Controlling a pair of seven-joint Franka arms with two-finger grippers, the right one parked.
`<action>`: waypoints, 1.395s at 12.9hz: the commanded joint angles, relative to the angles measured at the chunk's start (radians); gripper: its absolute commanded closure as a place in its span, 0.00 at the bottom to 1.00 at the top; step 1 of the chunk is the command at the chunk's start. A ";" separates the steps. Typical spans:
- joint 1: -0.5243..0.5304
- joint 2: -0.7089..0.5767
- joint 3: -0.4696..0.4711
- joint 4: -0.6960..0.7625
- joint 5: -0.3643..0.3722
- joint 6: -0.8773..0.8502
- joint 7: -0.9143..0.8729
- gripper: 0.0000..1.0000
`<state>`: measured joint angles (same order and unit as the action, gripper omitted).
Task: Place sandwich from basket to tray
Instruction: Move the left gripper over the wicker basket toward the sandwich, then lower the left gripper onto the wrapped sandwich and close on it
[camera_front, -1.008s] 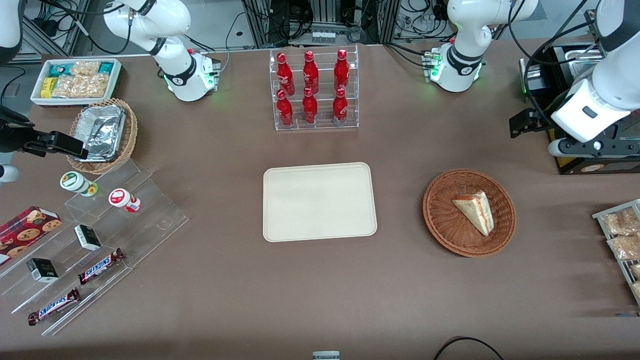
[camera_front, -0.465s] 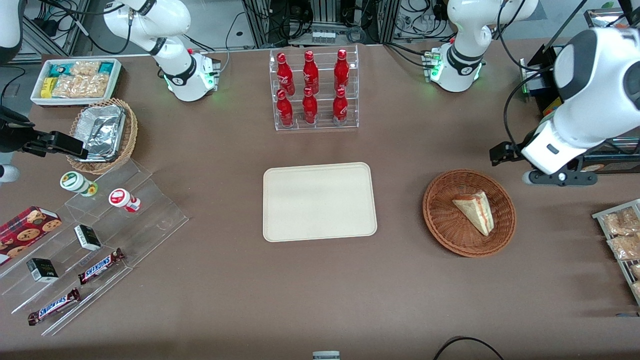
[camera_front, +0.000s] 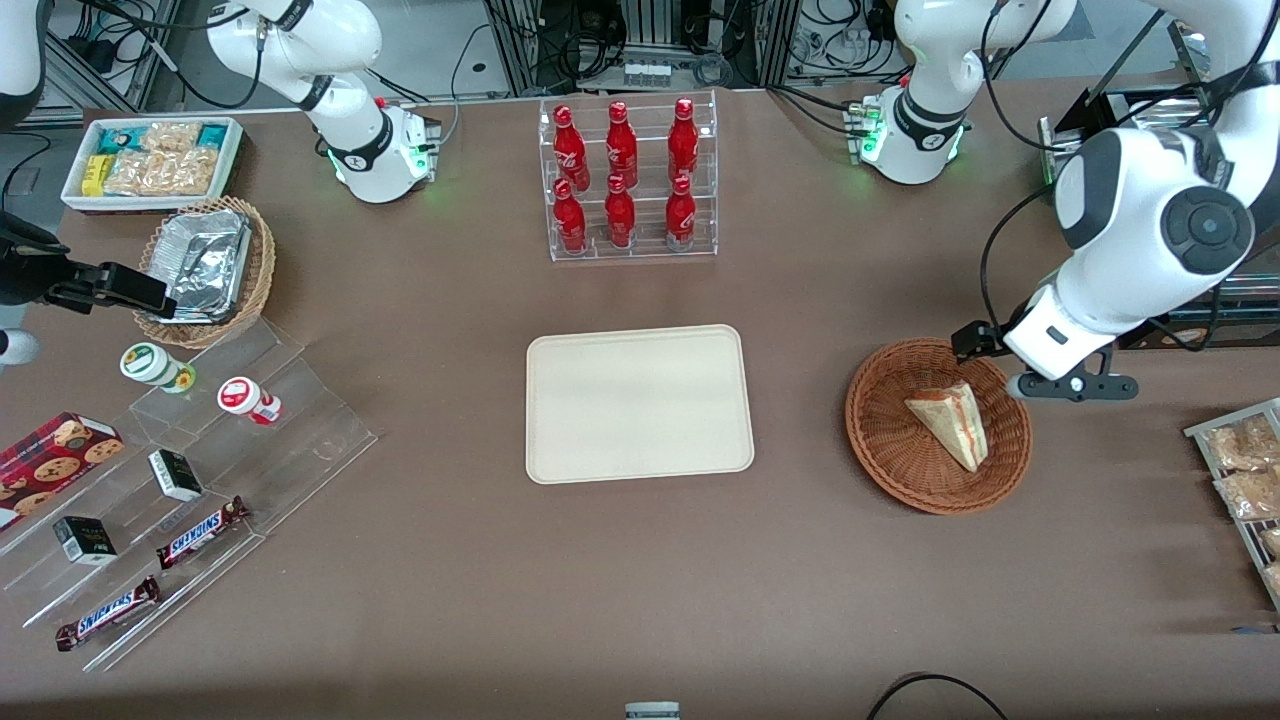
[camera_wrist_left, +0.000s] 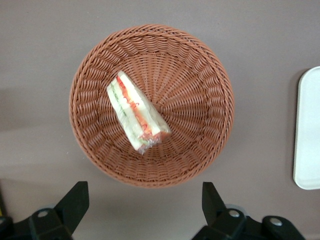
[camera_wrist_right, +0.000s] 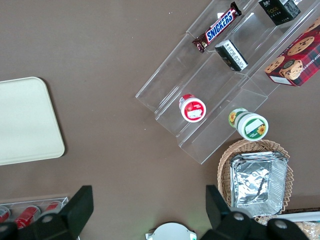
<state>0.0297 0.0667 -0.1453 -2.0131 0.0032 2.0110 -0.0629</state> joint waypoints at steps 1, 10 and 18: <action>0.001 0.016 0.003 -0.053 0.011 0.108 -0.020 0.00; 0.026 0.067 0.003 -0.119 0.000 0.298 -0.650 0.00; 0.024 0.151 0.003 -0.124 0.000 0.325 -0.710 0.00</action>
<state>0.0473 0.1970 -0.1355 -2.1314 0.0020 2.3173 -0.7513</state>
